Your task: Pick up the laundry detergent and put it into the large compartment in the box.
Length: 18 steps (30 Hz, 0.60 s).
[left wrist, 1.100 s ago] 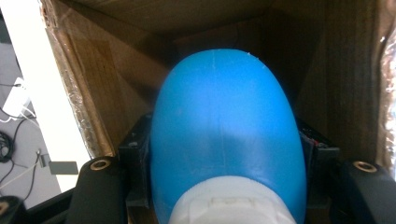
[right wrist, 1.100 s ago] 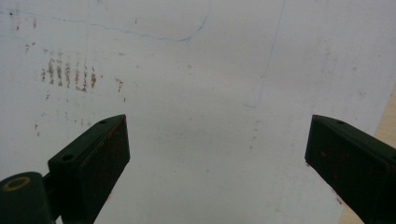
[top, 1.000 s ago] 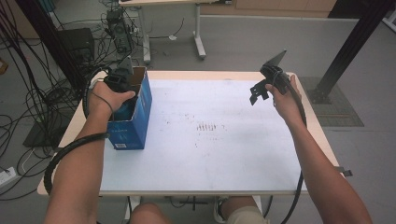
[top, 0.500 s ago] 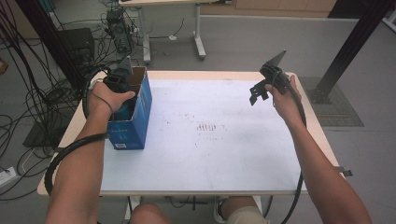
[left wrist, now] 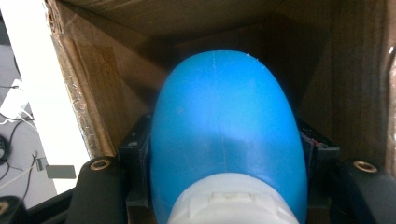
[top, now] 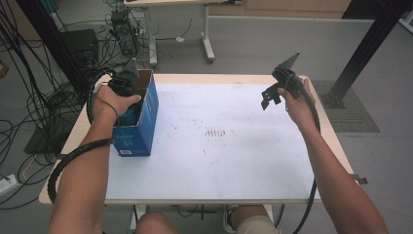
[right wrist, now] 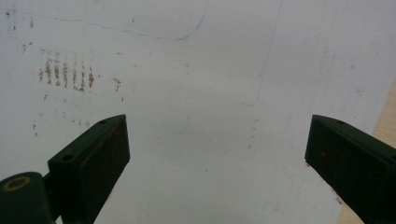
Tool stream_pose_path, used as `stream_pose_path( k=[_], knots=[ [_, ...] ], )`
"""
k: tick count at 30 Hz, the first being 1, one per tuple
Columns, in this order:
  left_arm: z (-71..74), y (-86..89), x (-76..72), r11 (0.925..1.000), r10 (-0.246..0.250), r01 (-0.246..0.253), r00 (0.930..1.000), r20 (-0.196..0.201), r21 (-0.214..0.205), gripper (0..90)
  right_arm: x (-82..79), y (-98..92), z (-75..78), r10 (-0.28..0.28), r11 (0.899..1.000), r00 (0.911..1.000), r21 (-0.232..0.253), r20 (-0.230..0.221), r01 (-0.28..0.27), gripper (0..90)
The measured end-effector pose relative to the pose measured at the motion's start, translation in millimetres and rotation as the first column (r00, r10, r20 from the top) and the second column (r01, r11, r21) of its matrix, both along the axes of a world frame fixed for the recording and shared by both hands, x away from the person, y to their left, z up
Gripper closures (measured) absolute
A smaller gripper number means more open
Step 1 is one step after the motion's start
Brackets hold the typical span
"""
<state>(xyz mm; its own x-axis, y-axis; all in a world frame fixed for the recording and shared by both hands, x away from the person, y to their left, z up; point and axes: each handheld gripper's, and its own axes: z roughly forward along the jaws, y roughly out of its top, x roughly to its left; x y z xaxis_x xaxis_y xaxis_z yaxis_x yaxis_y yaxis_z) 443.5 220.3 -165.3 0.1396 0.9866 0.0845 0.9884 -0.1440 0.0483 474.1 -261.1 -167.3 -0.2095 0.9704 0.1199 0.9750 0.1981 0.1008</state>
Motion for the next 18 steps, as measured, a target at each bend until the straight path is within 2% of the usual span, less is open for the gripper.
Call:
stream_pose_path(
  k=[18],
  knots=[
    [-0.2, 0.2, -0.3, 1.0, 0.001, -0.001, 1.0, 0.003, -0.001, 37.0, -0.4, 0.3, 0.1, 0.0, 1.0, 1.0, 0.002, -0.001, 0.0, 6.5]
  ],
)
